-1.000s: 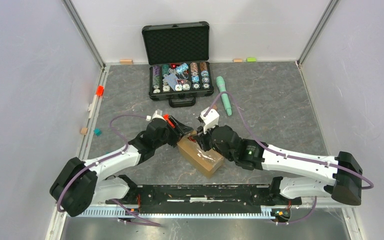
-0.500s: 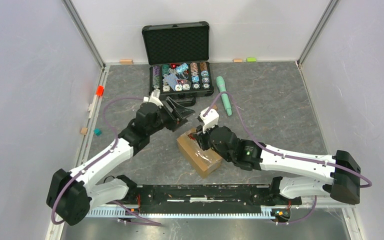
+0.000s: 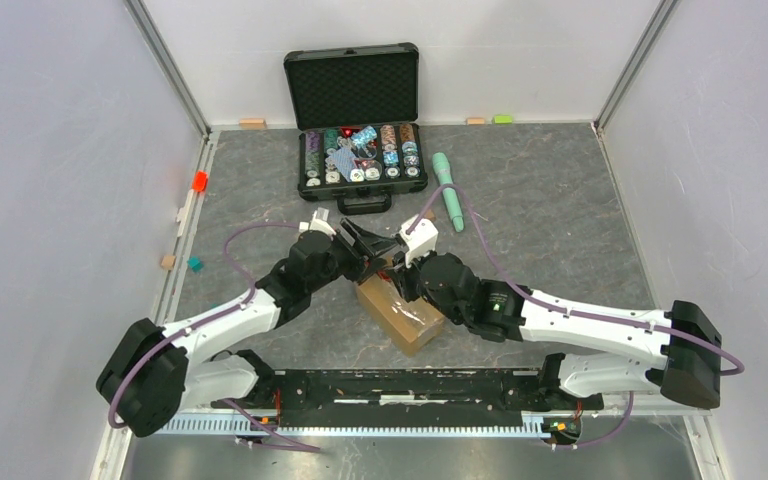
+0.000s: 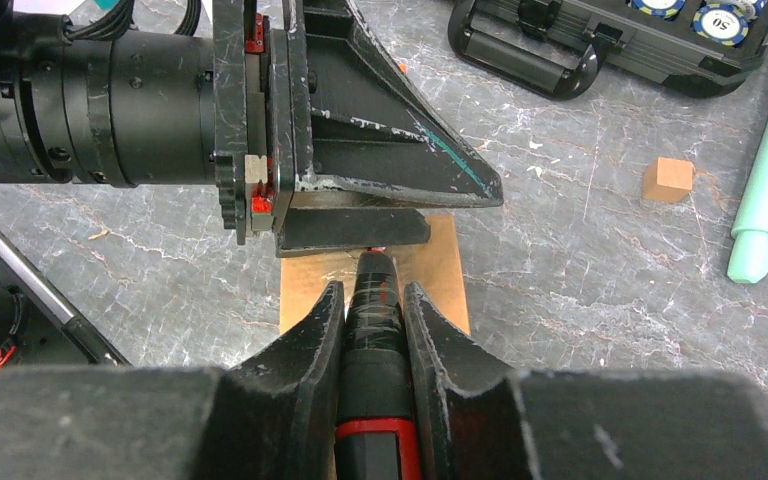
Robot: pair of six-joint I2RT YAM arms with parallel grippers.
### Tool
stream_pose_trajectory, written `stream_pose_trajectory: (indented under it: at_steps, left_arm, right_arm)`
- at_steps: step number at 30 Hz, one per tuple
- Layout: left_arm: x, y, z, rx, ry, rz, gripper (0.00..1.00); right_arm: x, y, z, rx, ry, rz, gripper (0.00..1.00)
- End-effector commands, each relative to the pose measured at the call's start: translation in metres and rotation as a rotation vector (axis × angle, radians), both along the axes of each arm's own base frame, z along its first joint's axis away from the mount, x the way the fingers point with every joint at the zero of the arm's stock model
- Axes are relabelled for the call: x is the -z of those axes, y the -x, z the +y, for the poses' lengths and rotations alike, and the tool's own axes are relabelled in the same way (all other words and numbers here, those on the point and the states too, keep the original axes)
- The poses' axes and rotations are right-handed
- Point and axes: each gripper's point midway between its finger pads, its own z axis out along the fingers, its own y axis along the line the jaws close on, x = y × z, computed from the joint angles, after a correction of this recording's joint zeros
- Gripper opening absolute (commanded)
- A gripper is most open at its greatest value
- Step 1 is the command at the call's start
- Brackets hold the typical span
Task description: Unpack the express box
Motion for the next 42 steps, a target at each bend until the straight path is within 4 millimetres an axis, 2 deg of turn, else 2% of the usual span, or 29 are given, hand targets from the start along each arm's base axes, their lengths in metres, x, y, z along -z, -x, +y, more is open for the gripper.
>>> stream_pose_trajectory:
  at_steps: [1, 5, 12, 18, 27, 35, 42]
  left_arm:
    - [0.085, 0.023, 0.042, -0.101, -0.256, 0.214, 0.79]
    - [0.104, 0.028, 0.053, -0.119, -0.307, 0.243, 0.79]
    - [0.121, 0.034, 0.062, -0.114, -0.381, 0.263, 0.78]
    - [0.123, 0.035, 0.065, -0.110, -0.400, 0.255, 0.78]
    - [0.120, 0.035, 0.067, -0.108, -0.418, 0.243, 0.78]
    - [0.112, 0.030, 0.063, -0.087, -0.423, 0.216, 0.77]
    - [0.106, 0.026, 0.058, -0.072, -0.429, 0.199, 0.77]
  right_arm:
    - [-0.023, 0.001, 0.006, -0.007, -0.016, 0.002, 0.00]
    - [-0.035, 0.005, 0.009, -0.029, -0.033, -0.004, 0.00]
    - [-0.054, 0.008, 0.010, -0.053, -0.039, -0.056, 0.00]
    - [-0.058, 0.012, 0.008, -0.075, -0.002, -0.053, 0.00]
    - [-0.035, 0.023, 0.001, -0.112, 0.084, 0.017, 0.00]
    - [0.008, 0.037, -0.006, -0.175, 0.198, 0.089, 0.00]
    - [0.037, 0.049, -0.015, -0.208, 0.243, 0.146, 0.00]
